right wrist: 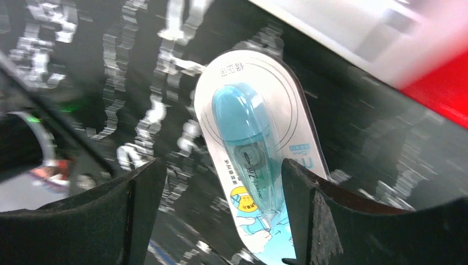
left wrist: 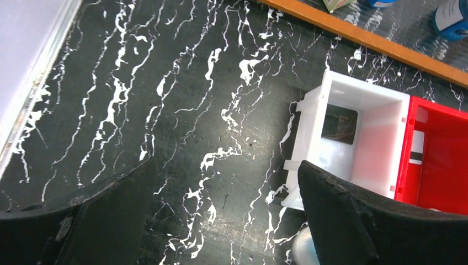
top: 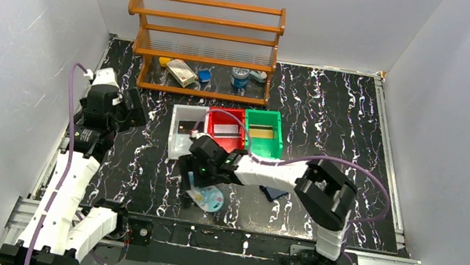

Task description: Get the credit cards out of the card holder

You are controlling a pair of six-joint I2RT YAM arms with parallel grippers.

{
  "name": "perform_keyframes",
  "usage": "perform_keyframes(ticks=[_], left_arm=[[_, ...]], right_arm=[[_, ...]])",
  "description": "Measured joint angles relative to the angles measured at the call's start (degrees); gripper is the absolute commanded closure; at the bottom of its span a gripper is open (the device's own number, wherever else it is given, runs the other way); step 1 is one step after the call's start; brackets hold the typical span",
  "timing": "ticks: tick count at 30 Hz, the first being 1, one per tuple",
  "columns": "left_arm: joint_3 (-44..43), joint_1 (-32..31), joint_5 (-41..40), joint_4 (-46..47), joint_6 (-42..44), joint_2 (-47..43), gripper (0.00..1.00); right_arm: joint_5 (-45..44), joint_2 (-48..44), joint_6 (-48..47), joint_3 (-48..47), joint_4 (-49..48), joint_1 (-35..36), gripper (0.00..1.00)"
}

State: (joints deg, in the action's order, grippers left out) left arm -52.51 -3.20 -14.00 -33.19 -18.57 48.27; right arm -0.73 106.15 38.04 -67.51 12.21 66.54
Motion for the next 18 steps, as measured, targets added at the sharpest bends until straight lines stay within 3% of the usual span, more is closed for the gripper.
perform_keyframes(ticks=[6,10,14,18], left_arm=[[-2.73,0.00,-2.80,-2.03,0.00,0.00,0.02],[-3.02,0.00,-3.06,-3.96,-0.02,-0.02,0.02],[-3.28,0.00,0.17,-5.49,-0.09,-0.24,0.02],[-3.28,0.02,11.21,-6.78,-1.68,-0.79,0.02]], right_arm=[[7.34,8.79,4.79,-8.92,-8.46,2.51,0.15],[8.70,8.39,6.05,-8.72,-11.69,3.08,0.12],[3.82,-0.59,6.32,-1.60,-11.98,3.06,0.10],[-6.62,-17.44,8.31,7.74,-8.68,2.95,0.09]])
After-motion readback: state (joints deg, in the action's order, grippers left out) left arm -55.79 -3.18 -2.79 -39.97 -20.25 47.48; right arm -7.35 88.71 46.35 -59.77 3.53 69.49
